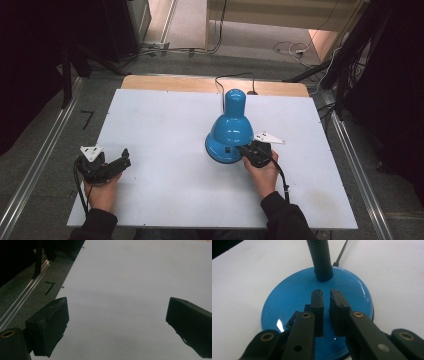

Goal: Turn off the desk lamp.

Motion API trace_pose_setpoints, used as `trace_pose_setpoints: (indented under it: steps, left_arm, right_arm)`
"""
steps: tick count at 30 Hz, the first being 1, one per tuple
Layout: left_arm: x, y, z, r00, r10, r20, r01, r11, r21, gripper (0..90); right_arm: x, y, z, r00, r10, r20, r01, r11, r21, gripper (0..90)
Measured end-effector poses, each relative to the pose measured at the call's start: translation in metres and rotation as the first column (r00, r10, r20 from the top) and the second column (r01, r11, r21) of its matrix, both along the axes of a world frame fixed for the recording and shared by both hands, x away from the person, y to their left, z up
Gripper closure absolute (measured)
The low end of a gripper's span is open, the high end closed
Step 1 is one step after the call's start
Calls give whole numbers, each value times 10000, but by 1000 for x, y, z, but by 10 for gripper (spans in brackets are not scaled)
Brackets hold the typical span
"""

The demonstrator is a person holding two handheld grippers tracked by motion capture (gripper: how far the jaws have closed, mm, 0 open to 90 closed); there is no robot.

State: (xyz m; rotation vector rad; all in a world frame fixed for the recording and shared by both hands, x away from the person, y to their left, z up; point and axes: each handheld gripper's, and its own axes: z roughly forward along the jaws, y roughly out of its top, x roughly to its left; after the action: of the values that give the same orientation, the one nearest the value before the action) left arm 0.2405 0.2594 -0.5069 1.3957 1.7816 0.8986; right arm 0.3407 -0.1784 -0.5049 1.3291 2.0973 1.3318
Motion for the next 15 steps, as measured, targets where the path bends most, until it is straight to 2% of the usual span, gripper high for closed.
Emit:
trace_pose_setpoints:
  steps: [2,3,5,9,15]
  left_arm:
    - [0,0,0,10000,-1,1,1,10000,16,54]
    - [0,0,0,10000,-26,-18,26,10000,15,54]
    - [0,0,0,10000,-23,-15,23,10000,12,54]
    - [0,0,0,10000,-30,-10,30,10000,20,54]
    - [0,0,0,10000,-46,2,46,10000,-11,54]
  right_arm:
    - [0,-1,0,10000,-9,-24,9,10000,63,725]
    - [0,-2,1,10000,22,-62,-21,9999,123,675]
    - [0,-2,2,9999,77,-88,-75,9998,201,629]
    - [0,-3,2,10000,4,-24,-4,9999,114,497]
    - [2,-7,3,9996,-185,-226,185,9998,-30,332]
